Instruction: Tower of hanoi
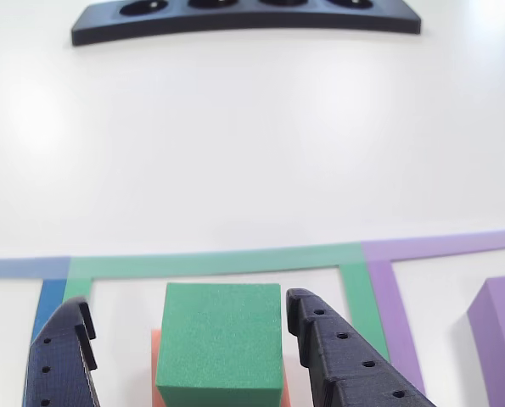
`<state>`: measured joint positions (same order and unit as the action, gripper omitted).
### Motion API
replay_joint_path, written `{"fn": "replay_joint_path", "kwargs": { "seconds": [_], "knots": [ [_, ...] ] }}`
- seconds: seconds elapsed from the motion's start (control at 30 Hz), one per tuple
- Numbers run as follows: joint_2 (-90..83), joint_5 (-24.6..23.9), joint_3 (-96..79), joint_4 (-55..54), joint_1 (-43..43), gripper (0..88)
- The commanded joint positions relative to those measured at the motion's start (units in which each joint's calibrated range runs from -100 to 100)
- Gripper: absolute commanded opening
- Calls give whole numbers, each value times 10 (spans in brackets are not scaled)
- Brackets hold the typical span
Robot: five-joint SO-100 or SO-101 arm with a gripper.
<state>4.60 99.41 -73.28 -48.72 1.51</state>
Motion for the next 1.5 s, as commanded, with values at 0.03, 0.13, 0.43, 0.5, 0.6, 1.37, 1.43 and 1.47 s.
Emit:
{"fn": "replay_joint_path", "kwargs": {
  "seconds": [0.03, 0.13, 0.43, 0.5, 0.6, 1.37, 1.43, 1.47],
  "knots": [
    [-121, 6, -2, 74, 3, 242],
    [-205, 6, 2, 168, 4, 203],
    [-495, 6, 105, 665, 23, 1],
    [-541, 6, 144, 769, 32, 1],
    [-596, 6, 210, 909, 49, 1],
    [-530, 6, 776, 1412, 180, 1],
    [-531, 6, 762, 1410, 187, 36],
    [-535, 6, 747, 1402, 190, 60]
  ]
}}
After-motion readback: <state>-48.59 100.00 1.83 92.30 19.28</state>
